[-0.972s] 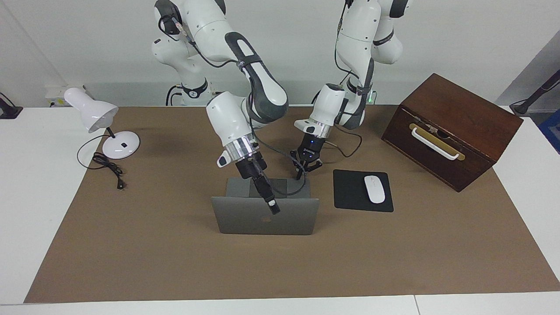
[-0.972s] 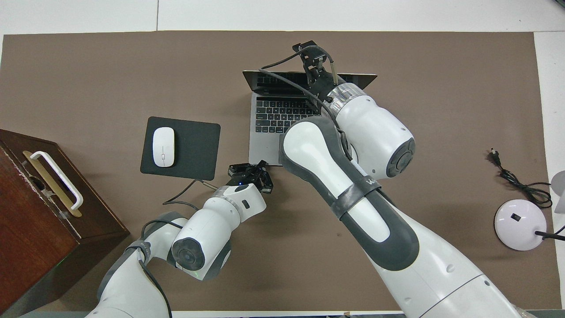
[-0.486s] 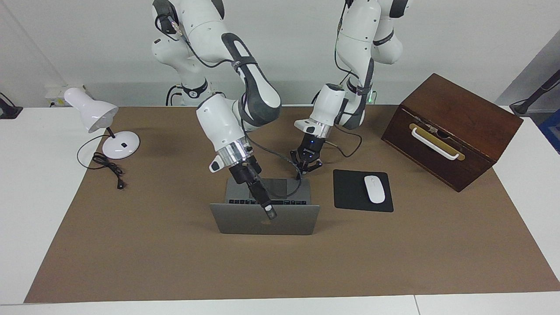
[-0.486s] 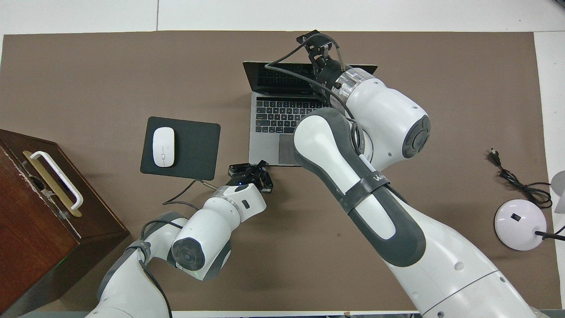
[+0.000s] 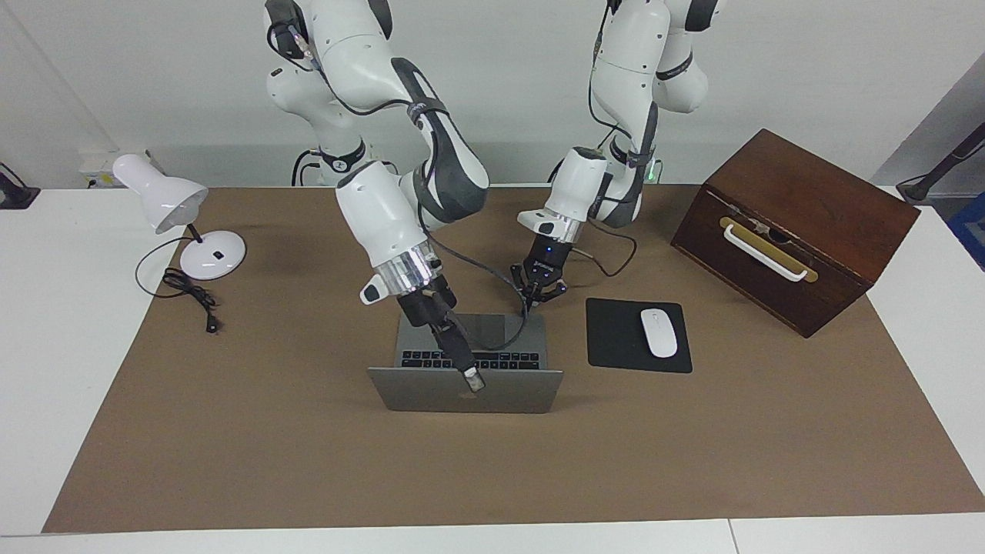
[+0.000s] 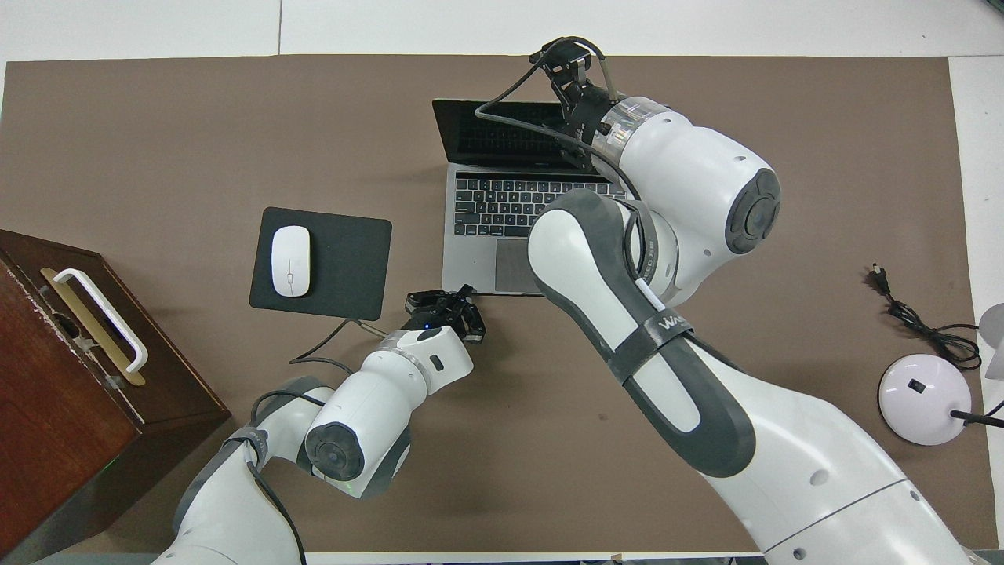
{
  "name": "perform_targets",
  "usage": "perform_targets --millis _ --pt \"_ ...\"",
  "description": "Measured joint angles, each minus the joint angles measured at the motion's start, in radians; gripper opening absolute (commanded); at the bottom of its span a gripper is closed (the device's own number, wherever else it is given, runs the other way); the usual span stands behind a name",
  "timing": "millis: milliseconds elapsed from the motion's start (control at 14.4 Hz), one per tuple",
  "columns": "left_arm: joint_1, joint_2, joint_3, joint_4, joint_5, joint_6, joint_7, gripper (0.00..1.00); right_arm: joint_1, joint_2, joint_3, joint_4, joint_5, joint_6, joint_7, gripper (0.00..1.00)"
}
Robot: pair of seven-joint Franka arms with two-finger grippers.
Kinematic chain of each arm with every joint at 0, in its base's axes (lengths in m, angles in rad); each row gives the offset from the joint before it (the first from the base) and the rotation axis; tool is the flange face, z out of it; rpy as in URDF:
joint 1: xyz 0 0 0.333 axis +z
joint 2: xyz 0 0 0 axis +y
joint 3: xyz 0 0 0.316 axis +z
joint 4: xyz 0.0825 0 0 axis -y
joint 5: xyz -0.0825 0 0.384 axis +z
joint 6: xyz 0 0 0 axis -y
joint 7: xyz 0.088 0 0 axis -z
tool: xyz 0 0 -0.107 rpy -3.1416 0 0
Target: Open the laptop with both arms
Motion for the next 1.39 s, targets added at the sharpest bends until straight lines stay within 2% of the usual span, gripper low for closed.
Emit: perform_targets --millis 347,625,833,972,1180,1388 --pt "0.0 0.0 0.0 0.0 0.0 0.0 -0.001 0.0 0.0 0.0 0.0 0.001 0.0 -0.006 0.0 0.96" --pt "0.0 0.0 0.0 0.0 0.0 0.0 -0.001 0.0 -0.001 -0.001 -0.002 0.001 0.0 -0.068 0.0 1.0" --pt "0.0 0.0 0.0 0.0 0.0 0.0 -0.002 0.0 -0.001 -0.019 -0.025 0.001 -0.012 -0.183 0.028 1.0" --pt "0.0 0.0 0.0 0.0 0.0 0.0 -0.002 0.0 -0.009 -0.043 -0.046 0.009 -0.102 -0.292 0.102 1.0" --pt "0.0 0.0 0.0 0.0 -0.001 0.0 -0.003 0.0 -0.047 -0.087 -0.052 0.091 -0.247 -0.495 0.222 1.0" --pt "0.0 0.002 0.001 0.004 -0.004 0.0 -0.011 0.0 -0.063 -0.139 -0.075 0.127 -0.326 -0.634 0.226 1.0"
